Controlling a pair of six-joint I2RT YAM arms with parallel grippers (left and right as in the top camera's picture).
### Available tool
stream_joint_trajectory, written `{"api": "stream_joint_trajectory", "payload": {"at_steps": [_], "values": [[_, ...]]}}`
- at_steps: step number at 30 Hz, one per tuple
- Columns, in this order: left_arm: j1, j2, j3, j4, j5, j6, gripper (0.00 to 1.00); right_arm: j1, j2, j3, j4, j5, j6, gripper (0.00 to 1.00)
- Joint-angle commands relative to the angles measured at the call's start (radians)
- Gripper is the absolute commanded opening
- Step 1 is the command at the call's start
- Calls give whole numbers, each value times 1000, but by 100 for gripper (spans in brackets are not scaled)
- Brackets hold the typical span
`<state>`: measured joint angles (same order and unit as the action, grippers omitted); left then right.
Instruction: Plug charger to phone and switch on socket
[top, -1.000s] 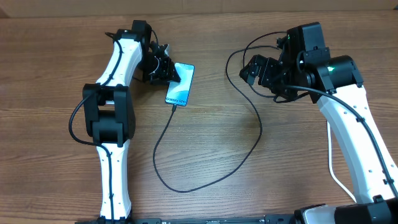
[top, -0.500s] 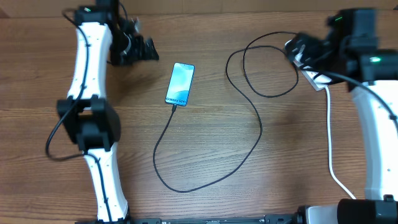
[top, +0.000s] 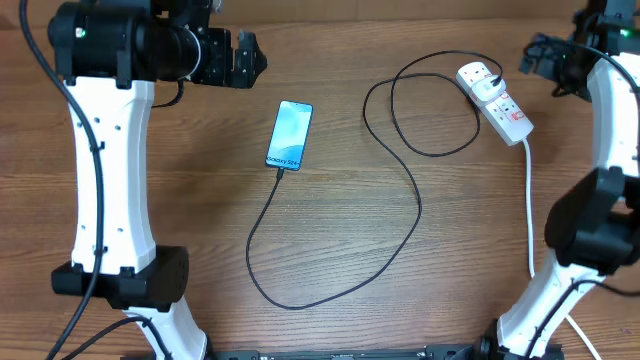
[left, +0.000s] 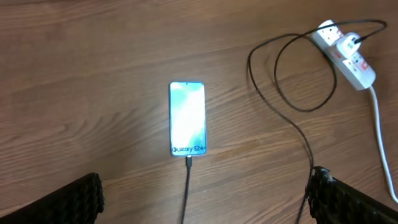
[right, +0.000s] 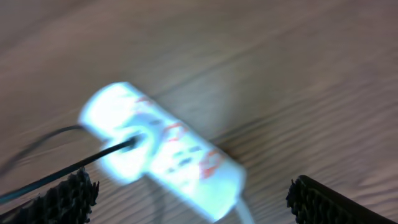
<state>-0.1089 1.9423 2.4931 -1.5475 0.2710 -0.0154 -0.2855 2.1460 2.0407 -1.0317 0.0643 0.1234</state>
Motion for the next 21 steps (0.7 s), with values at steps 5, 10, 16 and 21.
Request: {"api": "stream_joint_trajectory", "payload": {"at_steps": [5, 10, 16, 21], "values": [[4, 10, -3, 0, -17, 16, 100, -42, 126, 33, 55, 85, 3, 100], [4, 10, -3, 0, -17, 16, 100, -34, 177, 28, 90, 66, 13, 100], [4, 10, -3, 0, -17, 16, 100, -2, 206, 26, 112, 66, 30, 100], [4, 10, -3, 0, -16, 16, 100, 0, 243, 24, 103, 66, 37, 100]]}}
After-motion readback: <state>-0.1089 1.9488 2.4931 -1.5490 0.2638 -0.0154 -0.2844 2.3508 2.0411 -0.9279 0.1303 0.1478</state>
